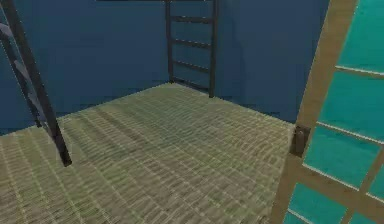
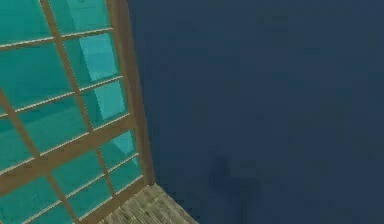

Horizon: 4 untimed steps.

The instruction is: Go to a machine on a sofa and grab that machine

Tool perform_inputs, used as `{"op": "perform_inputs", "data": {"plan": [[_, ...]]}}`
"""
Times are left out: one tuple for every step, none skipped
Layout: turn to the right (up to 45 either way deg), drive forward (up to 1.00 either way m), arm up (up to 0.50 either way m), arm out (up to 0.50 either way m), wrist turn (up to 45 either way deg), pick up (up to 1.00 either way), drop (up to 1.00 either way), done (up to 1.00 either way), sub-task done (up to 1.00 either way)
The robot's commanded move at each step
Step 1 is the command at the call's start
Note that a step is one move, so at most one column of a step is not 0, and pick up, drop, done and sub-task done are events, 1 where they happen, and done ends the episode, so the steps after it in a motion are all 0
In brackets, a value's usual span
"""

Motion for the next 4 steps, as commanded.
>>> {"op": "perform_inputs", "data": {"plan": [[-24.0, 0.0, 0.0, 0.0, 0.0, 0.0, 0.0, 0.0, 0.0], [0.0, 0.8, 0.0, 0.0, 0.0, 0.0, 0.0, 0.0, 0.0], [-42.0, 0.0, 0.0, 0.0, 0.0, 0.0, 0.0, 0.0, 0.0], [0.0, 0.8, 0.0, 0.0, 0.0, 0.0, 0.0, 0.0, 0.0]]}}
